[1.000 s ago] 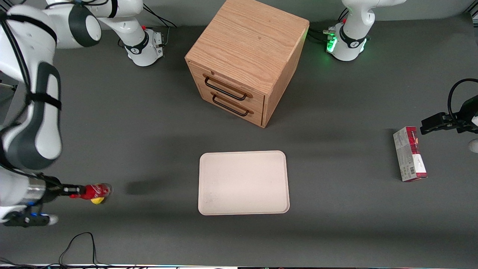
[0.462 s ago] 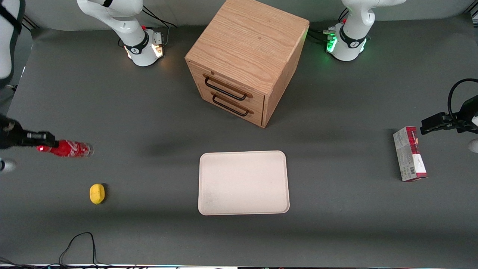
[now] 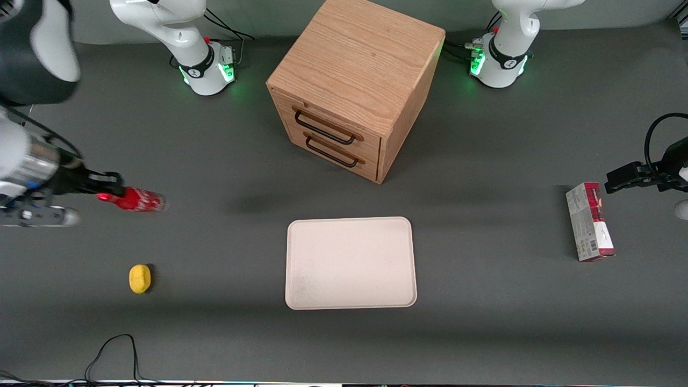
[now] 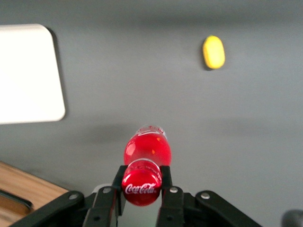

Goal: Place coke bottle on tray
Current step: 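Carry the bottle to the cream tray and lower it upright onto it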

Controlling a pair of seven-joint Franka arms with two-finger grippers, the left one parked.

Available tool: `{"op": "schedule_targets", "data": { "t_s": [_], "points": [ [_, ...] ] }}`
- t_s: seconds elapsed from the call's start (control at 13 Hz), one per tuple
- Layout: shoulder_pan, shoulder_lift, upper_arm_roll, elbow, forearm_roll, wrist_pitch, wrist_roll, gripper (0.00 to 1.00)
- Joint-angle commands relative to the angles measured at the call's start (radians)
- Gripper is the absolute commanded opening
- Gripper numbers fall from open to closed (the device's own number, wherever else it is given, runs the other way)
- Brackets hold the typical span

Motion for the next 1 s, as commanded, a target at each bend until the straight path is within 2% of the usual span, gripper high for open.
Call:
{"op": "schedule_targets", "data": {
  "t_s": [0.0, 0.15, 0.23, 0.62, 0.92],
  "points": [
    [0.093, 0.206, -0.001, 0.266, 0.007, -0.022, 0.194, 0.00],
    [0.125, 0.350, 0.047, 0.427, 0.013, -0.012, 0.335, 0.00],
    [0.129, 0.389, 0.077, 0.452, 0.012, 0.007, 0.377, 0.00],
    [0.205, 0.521, 0.078, 0.451, 0.002, 0.244, 0.506, 0.00],
    [0.248, 0.616, 0.078, 0.452, -0.082, 0.388, 0.595, 0.00]
  ]
}}
